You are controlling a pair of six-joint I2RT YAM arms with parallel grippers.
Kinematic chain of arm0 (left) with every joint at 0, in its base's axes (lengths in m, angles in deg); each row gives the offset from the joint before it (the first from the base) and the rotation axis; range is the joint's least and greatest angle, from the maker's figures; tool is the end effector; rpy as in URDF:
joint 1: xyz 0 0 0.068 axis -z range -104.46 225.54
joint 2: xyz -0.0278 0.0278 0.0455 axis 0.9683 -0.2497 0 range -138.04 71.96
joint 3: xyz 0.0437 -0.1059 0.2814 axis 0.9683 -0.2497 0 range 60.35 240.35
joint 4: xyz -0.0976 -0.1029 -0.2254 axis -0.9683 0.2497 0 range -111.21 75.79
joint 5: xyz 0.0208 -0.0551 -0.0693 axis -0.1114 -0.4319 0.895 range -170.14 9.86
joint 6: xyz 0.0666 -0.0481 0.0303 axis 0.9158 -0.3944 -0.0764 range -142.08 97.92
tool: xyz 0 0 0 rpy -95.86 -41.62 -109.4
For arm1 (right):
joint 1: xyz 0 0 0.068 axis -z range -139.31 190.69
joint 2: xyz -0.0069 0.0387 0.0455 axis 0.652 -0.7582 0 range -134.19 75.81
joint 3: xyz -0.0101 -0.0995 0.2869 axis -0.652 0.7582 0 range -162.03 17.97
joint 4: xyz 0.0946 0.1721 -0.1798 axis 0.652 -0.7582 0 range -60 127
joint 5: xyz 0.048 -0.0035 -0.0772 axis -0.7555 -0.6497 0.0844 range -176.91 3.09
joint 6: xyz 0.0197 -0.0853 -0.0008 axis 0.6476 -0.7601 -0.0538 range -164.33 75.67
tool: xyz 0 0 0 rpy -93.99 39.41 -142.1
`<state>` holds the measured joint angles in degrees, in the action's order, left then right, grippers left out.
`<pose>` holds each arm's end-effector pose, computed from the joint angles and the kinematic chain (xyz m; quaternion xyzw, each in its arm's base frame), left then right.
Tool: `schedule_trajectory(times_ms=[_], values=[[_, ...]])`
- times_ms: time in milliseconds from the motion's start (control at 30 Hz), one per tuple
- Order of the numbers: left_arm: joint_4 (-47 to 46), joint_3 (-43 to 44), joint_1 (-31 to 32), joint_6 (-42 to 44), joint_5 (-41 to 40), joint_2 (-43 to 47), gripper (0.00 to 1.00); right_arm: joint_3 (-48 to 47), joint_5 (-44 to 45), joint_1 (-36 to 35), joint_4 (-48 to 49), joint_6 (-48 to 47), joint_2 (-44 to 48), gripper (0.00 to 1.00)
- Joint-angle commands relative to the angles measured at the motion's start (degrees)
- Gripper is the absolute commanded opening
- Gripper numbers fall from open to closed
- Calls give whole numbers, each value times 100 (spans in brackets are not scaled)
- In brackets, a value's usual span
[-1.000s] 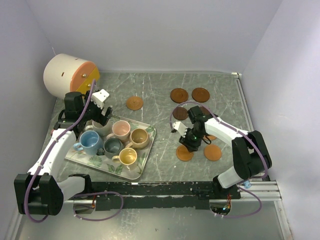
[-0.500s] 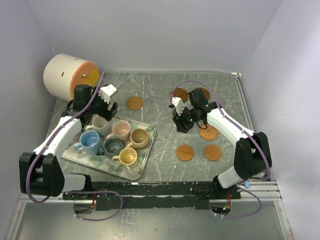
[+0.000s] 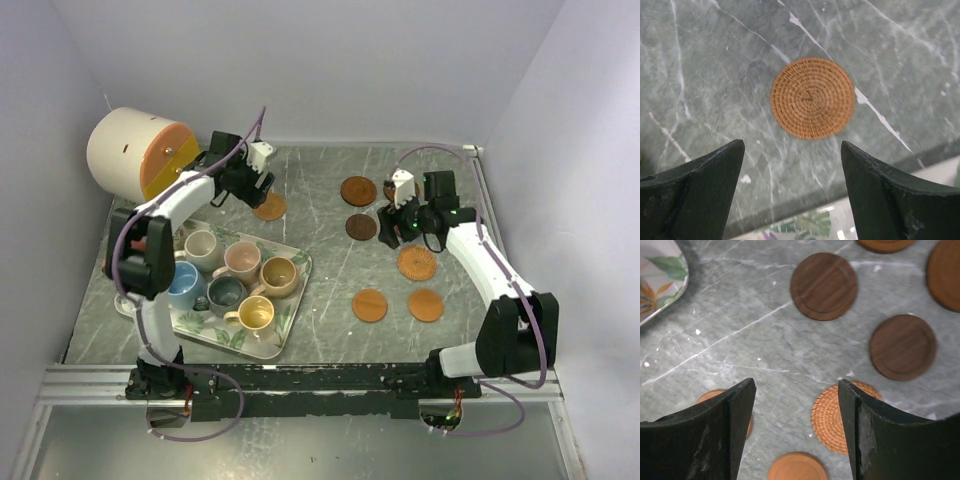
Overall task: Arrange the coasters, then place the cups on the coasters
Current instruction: Move the coaster to the center of the board.
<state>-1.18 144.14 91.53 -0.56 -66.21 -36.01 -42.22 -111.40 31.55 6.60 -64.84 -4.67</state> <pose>0.4479 -0.1478 0.2432 0.3387 0.8507 -0.0930 0.3912 0.3090 0.0822 0.2630 -0.3045 0.8714 0.1663 0.3469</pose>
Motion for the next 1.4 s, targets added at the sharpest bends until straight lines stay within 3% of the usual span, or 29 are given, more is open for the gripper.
schedule_trajectory(times_ms=[0, 167, 500, 900, 1367], values=[[856, 1104, 1, -381, -65, -995, 89, 123, 73, 346, 256, 184, 411, 68], [1241, 2016, 11, -599, -14, -1837, 88, 117, 51, 509, 217, 156, 461, 69], [1404, 2686, 86, -763, -115, -2572, 85, 103, -23, 513, 153, 74, 410, 69], [1341, 2414, 329, -895, 150, -2577, 79, 104, 50, 512, 155, 64, 409, 69], [1178, 2242, 1411, -1058, 63, -2559, 74, 110, 117, 512, 145, 30, 441, 69]])
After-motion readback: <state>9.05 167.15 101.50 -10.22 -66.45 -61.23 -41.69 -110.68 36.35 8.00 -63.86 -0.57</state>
